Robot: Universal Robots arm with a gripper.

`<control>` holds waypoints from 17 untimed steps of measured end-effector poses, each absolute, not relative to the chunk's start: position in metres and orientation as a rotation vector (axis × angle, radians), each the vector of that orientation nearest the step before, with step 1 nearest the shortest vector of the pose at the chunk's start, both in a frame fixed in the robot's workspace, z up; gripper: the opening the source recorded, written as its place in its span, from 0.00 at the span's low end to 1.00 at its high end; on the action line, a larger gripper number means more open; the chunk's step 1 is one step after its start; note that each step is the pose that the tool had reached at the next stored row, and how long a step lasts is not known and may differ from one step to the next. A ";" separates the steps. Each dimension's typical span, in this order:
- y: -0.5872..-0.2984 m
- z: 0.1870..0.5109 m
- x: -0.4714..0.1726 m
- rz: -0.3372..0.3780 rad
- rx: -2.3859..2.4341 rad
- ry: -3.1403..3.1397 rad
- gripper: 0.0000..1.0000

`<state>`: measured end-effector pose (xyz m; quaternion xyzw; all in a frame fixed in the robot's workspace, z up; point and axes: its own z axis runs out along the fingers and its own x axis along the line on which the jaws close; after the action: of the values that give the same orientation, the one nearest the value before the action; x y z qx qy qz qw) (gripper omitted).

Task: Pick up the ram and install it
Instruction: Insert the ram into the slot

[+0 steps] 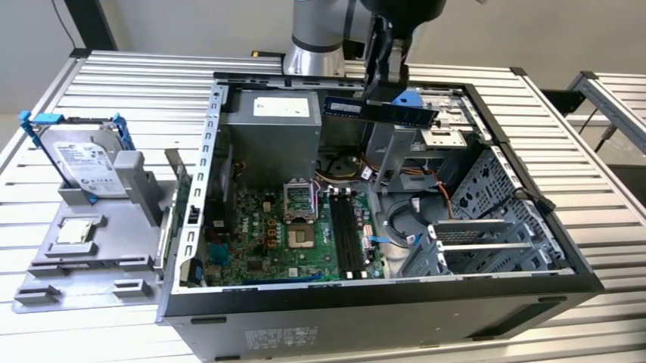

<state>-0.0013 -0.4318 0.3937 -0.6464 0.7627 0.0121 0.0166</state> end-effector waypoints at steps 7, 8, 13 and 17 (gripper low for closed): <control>-0.432 0.394 -0.001 0.037 -1.973 2.401 0.00; -0.432 0.394 -0.001 0.037 -1.963 2.409 0.00; -0.432 0.394 -0.001 0.035 -1.884 2.470 0.00; -0.432 0.394 -0.001 0.033 -1.816 2.520 0.00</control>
<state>-0.0013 -0.4318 0.3937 -0.5845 0.8112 0.0108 0.0176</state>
